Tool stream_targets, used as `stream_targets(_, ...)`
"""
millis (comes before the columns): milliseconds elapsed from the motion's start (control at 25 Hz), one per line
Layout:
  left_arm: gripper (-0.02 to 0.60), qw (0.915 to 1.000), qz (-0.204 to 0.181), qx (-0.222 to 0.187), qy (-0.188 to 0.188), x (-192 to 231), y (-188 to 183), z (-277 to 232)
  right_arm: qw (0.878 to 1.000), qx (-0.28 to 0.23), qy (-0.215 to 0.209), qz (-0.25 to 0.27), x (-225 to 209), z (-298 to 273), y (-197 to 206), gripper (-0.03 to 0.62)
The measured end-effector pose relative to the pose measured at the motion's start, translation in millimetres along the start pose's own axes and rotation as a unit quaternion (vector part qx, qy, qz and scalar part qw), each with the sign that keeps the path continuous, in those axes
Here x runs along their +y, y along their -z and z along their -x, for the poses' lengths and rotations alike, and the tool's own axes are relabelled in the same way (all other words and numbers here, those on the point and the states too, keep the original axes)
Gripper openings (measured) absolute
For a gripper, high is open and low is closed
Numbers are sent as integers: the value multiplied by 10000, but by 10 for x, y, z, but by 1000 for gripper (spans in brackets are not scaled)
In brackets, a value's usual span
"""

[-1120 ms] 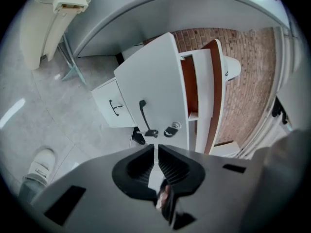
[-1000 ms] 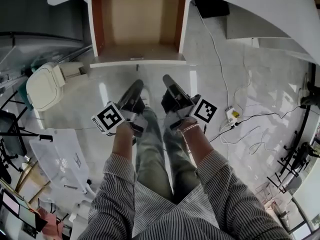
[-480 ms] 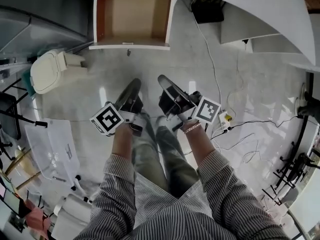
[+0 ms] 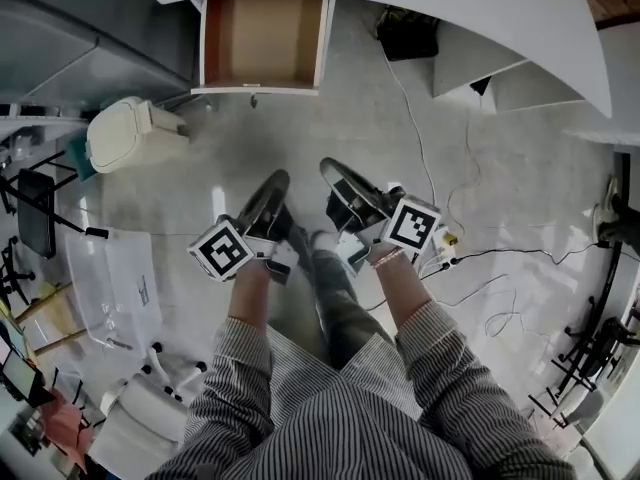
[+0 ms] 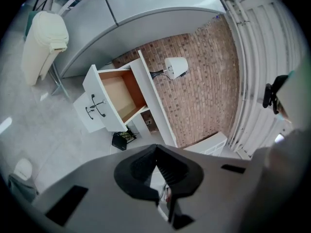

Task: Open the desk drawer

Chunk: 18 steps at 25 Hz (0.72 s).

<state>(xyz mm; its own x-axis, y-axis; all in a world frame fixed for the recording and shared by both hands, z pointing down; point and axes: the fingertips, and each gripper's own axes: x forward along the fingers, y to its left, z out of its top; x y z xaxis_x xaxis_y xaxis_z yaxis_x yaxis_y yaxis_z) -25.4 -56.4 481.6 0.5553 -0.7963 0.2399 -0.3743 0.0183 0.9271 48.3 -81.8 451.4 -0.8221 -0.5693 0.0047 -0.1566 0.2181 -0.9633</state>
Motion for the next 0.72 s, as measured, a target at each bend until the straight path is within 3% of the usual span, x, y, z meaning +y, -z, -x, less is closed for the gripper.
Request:
stream_targets(120,12,9997,-176,159,15,-230,35,88,9999,-110,17,53,230,152,-45,18)
stream_targets(400,12,9963,-647,197,520,-956,-222,277,9991,-247,48,347,721,498,-141,18)
stream_targets(560,12,9926,-930,269,732,-1355,-212,555,9977,-288,-104,597,1189,513,-97,17)
stream_targets(720,12,9899,-1077,344,857,-1622,-148,724,9956,-227,7,911,1524,515,-33,18)
